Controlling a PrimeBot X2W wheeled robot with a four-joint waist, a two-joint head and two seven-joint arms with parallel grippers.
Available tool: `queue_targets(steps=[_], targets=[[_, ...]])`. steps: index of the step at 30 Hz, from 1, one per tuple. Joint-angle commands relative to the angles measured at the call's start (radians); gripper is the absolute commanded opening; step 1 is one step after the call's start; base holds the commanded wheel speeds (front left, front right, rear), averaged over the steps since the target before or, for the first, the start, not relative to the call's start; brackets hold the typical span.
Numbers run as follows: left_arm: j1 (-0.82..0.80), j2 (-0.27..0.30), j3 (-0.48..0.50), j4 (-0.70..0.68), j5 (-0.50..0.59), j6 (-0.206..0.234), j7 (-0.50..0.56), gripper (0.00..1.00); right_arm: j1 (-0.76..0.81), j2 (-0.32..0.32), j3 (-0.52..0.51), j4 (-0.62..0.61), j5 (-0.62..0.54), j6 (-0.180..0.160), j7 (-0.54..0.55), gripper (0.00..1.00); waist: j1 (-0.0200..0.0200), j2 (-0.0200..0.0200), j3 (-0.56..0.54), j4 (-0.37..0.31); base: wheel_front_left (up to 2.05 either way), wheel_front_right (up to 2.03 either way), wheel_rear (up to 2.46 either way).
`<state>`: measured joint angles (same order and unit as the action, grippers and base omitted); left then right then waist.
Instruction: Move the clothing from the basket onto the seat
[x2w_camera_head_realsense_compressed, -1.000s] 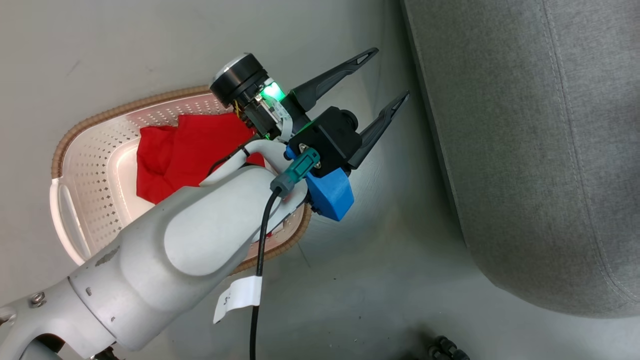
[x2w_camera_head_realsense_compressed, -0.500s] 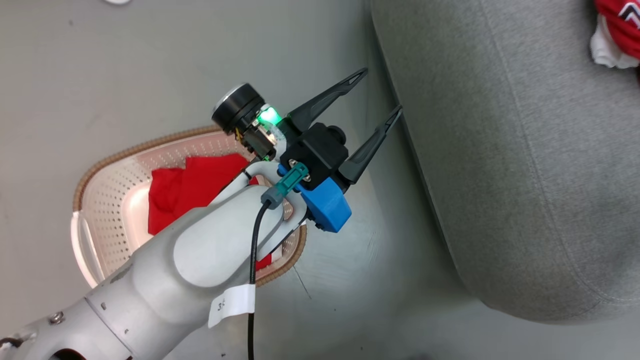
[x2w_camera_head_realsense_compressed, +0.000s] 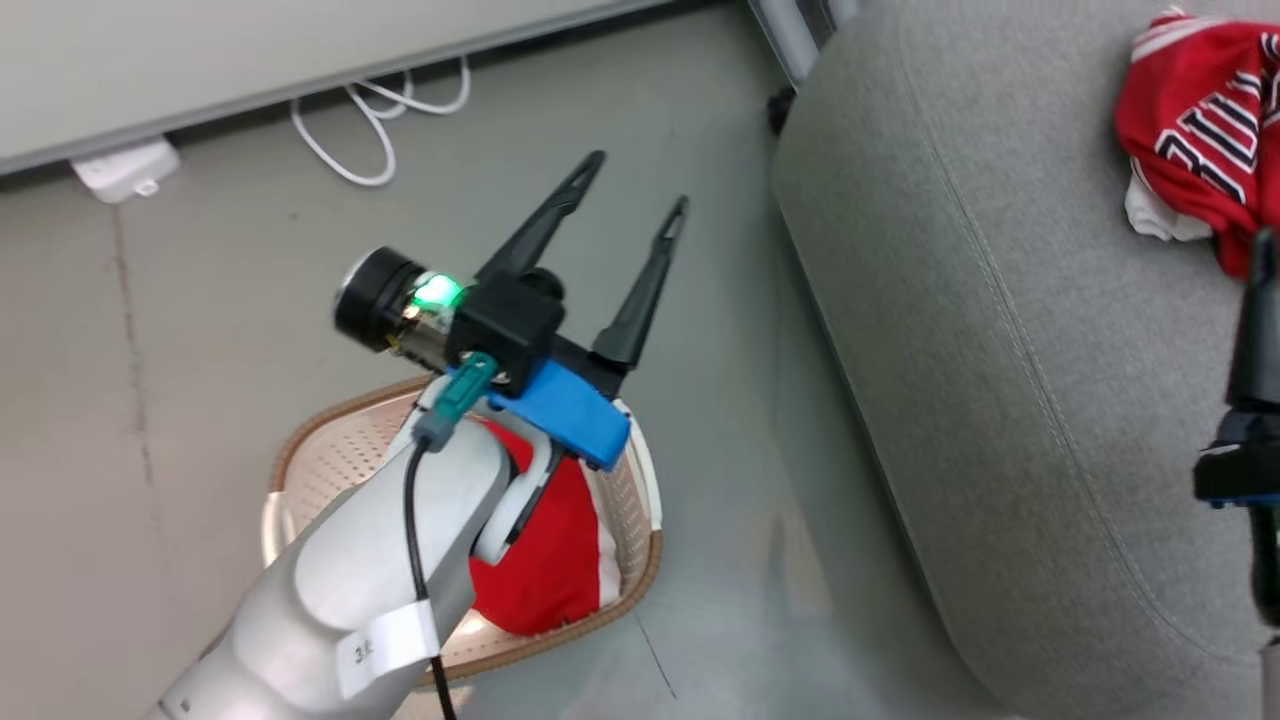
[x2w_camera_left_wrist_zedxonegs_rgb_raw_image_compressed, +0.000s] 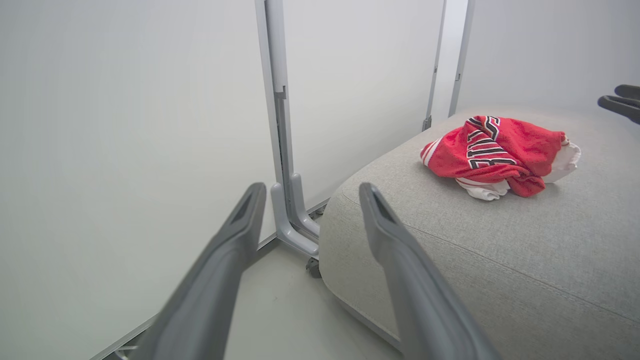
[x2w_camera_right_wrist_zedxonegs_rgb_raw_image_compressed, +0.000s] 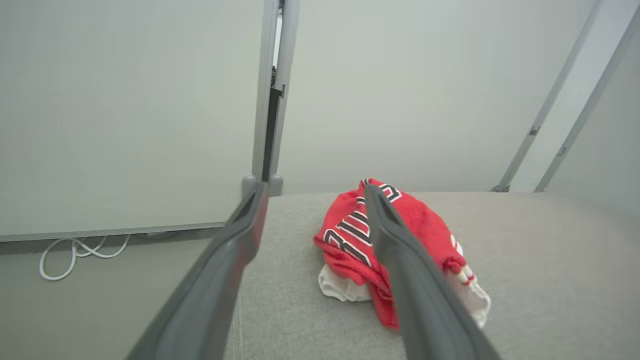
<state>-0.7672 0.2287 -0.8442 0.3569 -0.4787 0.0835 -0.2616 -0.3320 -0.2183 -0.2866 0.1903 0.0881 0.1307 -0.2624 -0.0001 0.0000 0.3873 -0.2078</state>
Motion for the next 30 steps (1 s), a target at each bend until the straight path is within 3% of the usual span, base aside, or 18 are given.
queue_targets(steps=[1,13,22,30], targets=[[0.043,0.005,0.047,-0.018,0.017,0.010,-0.004,1.00,0.024,0.003,0.031,-0.016,-0.011,0.000,-0.004,1.00,0.0001,0.0000,-0.063,0.059,0.00,0.00,0.00],[0.296,-0.025,0.381,-0.100,0.141,-0.005,-0.005,1.00,0.060,0.018,0.226,-0.078,-0.029,0.000,-0.004,1.00,0.0001,0.0000,-0.198,0.183,0.00,0.00,0.00],[0.472,-0.060,0.563,-0.126,0.218,-0.065,-0.005,1.00,0.124,0.060,0.282,-0.079,-0.035,0.000,-0.004,1.00,0.0001,0.0000,-0.285,0.245,0.00,0.00,0.00],[0.605,-0.094,0.661,-0.114,0.265,-0.131,-0.005,1.00,0.218,0.095,0.302,-0.044,-0.013,0.000,-0.004,1.00,0.0001,0.0000,-0.357,0.271,0.00,0.00,0.00]])
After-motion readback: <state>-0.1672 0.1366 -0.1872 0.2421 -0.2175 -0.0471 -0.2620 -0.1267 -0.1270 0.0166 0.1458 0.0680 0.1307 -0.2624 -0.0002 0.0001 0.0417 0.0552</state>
